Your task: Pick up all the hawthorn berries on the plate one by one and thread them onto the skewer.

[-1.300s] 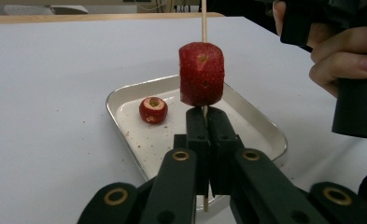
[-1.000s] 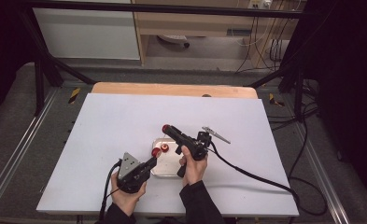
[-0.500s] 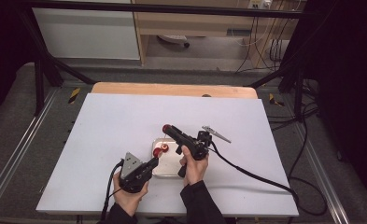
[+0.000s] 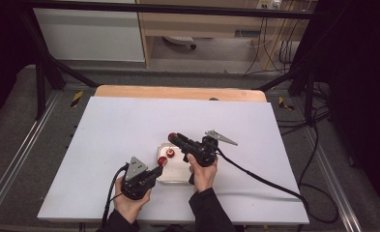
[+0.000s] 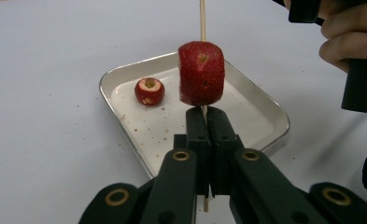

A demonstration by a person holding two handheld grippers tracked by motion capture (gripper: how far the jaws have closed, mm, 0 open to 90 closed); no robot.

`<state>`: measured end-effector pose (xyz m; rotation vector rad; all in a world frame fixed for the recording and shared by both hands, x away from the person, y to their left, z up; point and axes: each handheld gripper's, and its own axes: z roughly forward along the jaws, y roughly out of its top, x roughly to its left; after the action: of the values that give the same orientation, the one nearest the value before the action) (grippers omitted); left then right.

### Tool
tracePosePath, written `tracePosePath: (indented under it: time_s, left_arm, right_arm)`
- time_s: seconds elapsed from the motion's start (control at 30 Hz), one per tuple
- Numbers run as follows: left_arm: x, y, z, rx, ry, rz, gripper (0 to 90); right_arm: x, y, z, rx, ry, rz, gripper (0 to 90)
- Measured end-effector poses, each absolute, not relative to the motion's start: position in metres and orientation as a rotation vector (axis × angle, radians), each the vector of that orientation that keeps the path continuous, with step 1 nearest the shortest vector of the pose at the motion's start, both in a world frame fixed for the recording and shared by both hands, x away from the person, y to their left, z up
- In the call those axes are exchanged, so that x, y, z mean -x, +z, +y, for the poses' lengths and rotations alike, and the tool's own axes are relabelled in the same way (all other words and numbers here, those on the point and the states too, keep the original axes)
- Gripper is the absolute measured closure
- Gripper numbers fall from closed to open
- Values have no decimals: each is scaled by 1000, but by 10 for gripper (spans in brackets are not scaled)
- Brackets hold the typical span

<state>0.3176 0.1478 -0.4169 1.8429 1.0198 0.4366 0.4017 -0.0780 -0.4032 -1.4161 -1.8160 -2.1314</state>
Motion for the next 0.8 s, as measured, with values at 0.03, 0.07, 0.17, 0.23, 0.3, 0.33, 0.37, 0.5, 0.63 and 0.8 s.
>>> tracePosePath:
  time_s: [0.03,0.07,0.17,0.23,0.3,0.33,0.37,0.5,0.63,0.8]
  left_arm:
    - [-317,-416,148,-1845,447,1020,888]
    - [-317,-416,148,-1847,450,1021,888]
    - [-317,-416,148,-1845,455,1020,888]
    - [-317,-416,148,-1845,459,1021,888]
    - [-316,-416,148,-1836,454,1022,888]
    - [-316,-416,149,-1835,458,1022,888]
    - [-317,-416,149,-1833,458,1024,887]
    - [-317,-417,149,-1835,458,1026,888]
    - [-317,-417,149,-1832,461,1026,888]
    - [-317,-418,150,-1843,462,1031,889]
  right_arm:
    - [-402,-403,-78,1411,-2130,-1808,632]
    - [-403,-403,-78,1412,-2132,-1803,632]
    - [-403,-404,-78,1415,-2135,-1802,632]
    - [-403,-404,-77,1413,-2136,-1791,633]
    - [-404,-405,-77,1418,-2137,-1782,632]
    - [-404,-406,-77,1417,-2138,-1777,633]
    - [-404,-406,-76,1423,-2137,-1763,633]
    - [-406,-409,-75,1428,-2138,-1747,633]
    - [-407,-412,-74,1443,-2136,-1721,633]
    - [-408,-414,-73,1453,-2129,-1707,633]
